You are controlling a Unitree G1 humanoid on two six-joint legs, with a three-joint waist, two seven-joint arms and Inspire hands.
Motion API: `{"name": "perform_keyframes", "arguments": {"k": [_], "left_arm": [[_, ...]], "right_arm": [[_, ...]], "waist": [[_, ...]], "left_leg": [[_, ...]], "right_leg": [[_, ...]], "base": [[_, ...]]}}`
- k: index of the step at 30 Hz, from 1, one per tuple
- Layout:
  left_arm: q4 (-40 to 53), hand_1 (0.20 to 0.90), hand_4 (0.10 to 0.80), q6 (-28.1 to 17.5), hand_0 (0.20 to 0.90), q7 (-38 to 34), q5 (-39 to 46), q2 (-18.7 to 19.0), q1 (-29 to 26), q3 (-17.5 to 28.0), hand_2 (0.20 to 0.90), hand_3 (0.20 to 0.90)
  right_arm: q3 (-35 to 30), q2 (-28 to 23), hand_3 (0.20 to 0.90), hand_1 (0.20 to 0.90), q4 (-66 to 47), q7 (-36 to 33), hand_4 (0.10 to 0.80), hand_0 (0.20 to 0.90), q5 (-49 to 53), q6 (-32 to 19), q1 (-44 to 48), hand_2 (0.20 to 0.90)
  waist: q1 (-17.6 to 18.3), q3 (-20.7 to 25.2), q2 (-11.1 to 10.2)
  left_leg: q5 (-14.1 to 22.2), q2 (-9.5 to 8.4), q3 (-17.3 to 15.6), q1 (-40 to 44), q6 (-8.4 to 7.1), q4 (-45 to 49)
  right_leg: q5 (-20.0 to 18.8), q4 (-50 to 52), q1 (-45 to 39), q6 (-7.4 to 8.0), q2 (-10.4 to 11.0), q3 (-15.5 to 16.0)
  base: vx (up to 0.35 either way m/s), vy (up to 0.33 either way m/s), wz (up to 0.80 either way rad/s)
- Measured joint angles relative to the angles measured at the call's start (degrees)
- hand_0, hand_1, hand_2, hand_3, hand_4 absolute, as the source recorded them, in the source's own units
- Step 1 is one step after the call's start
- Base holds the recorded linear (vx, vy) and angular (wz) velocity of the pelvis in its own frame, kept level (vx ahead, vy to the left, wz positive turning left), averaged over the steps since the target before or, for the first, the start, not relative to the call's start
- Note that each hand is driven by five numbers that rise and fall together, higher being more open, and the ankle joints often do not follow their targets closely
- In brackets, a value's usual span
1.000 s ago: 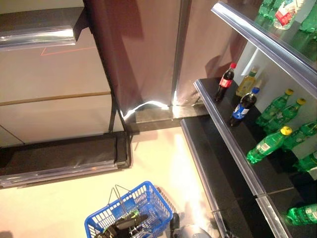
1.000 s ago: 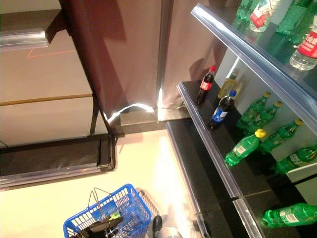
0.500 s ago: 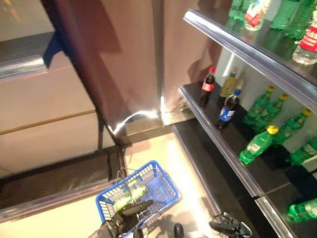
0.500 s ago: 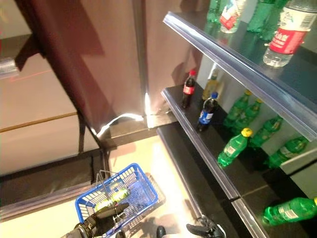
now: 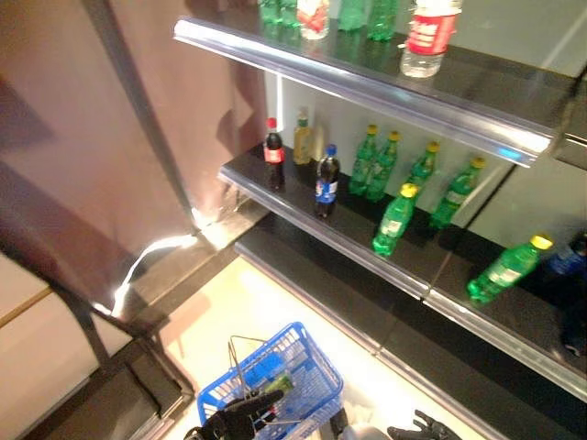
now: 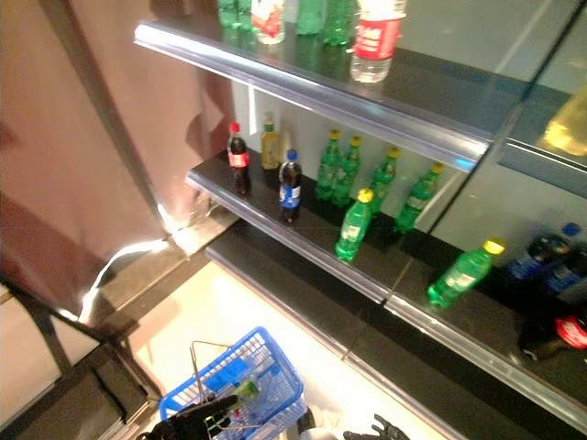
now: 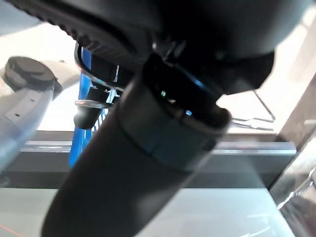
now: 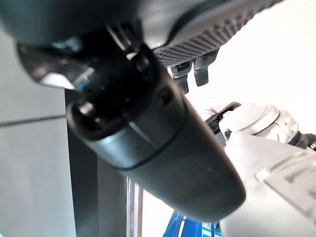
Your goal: Pick up the drink and place into the basket.
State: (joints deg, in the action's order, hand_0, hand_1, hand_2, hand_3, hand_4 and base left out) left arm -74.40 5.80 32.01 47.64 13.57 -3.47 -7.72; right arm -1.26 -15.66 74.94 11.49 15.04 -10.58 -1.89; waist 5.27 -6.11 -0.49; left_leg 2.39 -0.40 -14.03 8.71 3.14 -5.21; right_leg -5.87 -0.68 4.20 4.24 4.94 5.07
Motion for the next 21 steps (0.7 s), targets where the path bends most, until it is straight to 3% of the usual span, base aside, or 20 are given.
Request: {"name": "perform_keyframes", "arguments": {"k": [2,4,6,7,8,12,13,15,16,17,18,21], "left_arm": [[-0.1,0.3,0.1,-0.2,0.3,0.1,0.2,0.6,0.4,1.5,0.3,0.2],[-1.3,0.3,0.1,-0.3,0.3,0.0,0.5,2.3,0.8,2.0,0.3,0.2],[-1.5,0.3,0.1,-0.3,0.3,-0.1,0.5,3.6,1.7,2.0,0.3,0.2],[-1.6,0.3,0.1,-0.3,0.3,-0.1,0.5,4.6,2.3,2.0,0.3,0.2],[-1.9,0.3,0.1,-0.2,0.3,-0.2,0.5,5.4,2.7,2.4,0.3,0.2],[-1.6,0.3,0.1,-0.2,0.3,-0.1,0.6,4.2,3.4,4.5,0.3,0.2],[-1.3,0.3,0.1,-0.2,0.3,0.0,0.6,4.4,3.6,4.6,0.3,0.2],[-0.8,0.3,0.1,-0.3,0.3,0.0,0.6,4.3,4.3,4.9,0.3,0.2],[-0.2,0.3,0.1,-0.5,0.3,-0.1,0.9,4.4,4.7,5.0,0.3,0.2],[0.6,0.3,0.1,-0.6,0.3,-0.1,1.0,4.7,5.1,4.6,0.3,0.2],[1.1,0.3,0.1,-0.6,0.3,-0.2,1.0,5.4,5.2,4.2,0.3,0.2],[1.2,0.3,0.1,-0.9,0.3,-1.3,1.2,4.3,4.8,4.0,0.3,0.2]], "right_arm": [[-1.1,-1.0,0.9,0.9,0.0,0.2,0.8,0.9,-0.3,-0.1,0.1,0.9],[-1.1,-1.6,0.9,0.9,0.3,0.2,0.8,0.9,-0.4,-0.1,0.0,0.9],[-0.9,-1.3,0.9,0.9,0.5,0.2,0.8,0.9,-0.4,-0.2,0.1,0.9],[-0.9,-0.8,0.9,0.9,0.8,0.2,0.8,0.9,-0.4,-0.5,0.0,0.9],[-0.8,-0.1,0.9,0.9,1.0,0.2,0.8,0.9,-0.4,-0.7,0.5,0.9],[0.4,-0.2,0.9,0.9,1.0,0.2,0.8,0.9,-0.6,-0.9,1.4,0.9],[1.0,0.0,0.9,0.9,1.0,0.2,0.8,0.9,-0.9,-0.8,1.1,0.9],[1.7,0.3,0.9,0.9,1.1,0.4,0.8,0.9,-1.4,-0.5,0.9,0.9],[1.8,0.6,0.9,0.9,1.0,0.4,0.8,0.9,-1.4,-0.4,1.1,0.9],[2.0,1.0,0.9,0.9,0.9,0.5,0.8,0.9,-1.4,-0.4,0.6,0.9],[2.7,1.3,0.9,0.9,0.8,0.5,0.8,0.9,-1.4,-0.3,0.1,0.9],[3.2,0.9,0.9,0.9,0.5,0.5,0.8,0.9,-1.4,0.2,0.2,0.9]], "waist": [[-0.8,0.2,0.3],[-2.0,0.7,-1.1],[-2.6,1.4,-2.1],[-2.8,2.0,-3.2],[-3.4,2.4,-4.0],[-3.4,2.2,-1.8],[-3.6,2.5,-2.1],[-3.7,3.0,-0.9],[-4.7,3.0,-0.7],[-4.8,3.4,-1.5],[-4.9,3.7,-2.9],[-4.9,3.5,-2.8]], "left_leg": [[-0.1,1.66,-4.7,-0.7,-0.29,0.4],[-0.3,2.33,-7.8,-1.0,-0.52,0.4],[-0.2,2.66,-8.3,-1.0,-1.0,0.4],[-0.2,2.3,-8.2,-0.9,-2.91,0.4],[-0.4,1.93,-8.2,-0.8,-3.82,0.4],[-0.1,3.52,-8.5,0.2,-5.32,0.3],[-0.1,4.13,-9.1,0.5,-5.67,0.3],[-0.4,6.29,-10.7,0.0,-6.2,-0.1],[-0.5,7.64,-11.6,0.1,-6.75,-0.1],[-0.7,7.96,-11.4,0.1,-7.25,0.5],[-0.9,7.45,-11.0,0.0,-7.82,0.8],[-1.5,9.49,-7.2,-1.0,-8.16,3.3]], "right_leg": [[1.7,5.9,1.7,2.38,2.2,4.6],[3.6,8.0,1.0,4.93,5.7,6.7],[3.3,6.4,-0.8,4.97,7.4,7.5],[1.3,4.6,-2.3,4.2,8.5,7.4],[1.2,1.8,-2.9,4.36,7.8,8.0],[-0.4,-0.8,-3.1,2.45,5.5,10.1],[0.1,-1.8,-3.2,2.74,5.2,10.4],[1.8,-2.8,-3.8,2.98,4.6,14.1],[2.7,2.3,-2.5,2.32,4.3,14.9],[3.9,5.6,-1.9,2.33,4.0,14.9],[5.9,4.8,-2.3,1.06,3.9,12.7],[4.5,0.6,-5.1,-0.08,1.3,11.8]], "base": [[-0.138,-0.029,-1.05],[-0.103,-0.055,-0.96],[-0.084,-0.115,-0.78],[-0.1,-0.201,-1.02],[-0.071,-0.203,-1.03],[-0.005,-0.185,-0.57],[0.048,-0.262,-0.29],[-0.034,-0.33,-0.33],[-0.057,-0.345,-0.38],[-0.078,-0.364,-0.24],[-0.027,-0.303,0.0],[-0.005,-0.248,0.05]]}}
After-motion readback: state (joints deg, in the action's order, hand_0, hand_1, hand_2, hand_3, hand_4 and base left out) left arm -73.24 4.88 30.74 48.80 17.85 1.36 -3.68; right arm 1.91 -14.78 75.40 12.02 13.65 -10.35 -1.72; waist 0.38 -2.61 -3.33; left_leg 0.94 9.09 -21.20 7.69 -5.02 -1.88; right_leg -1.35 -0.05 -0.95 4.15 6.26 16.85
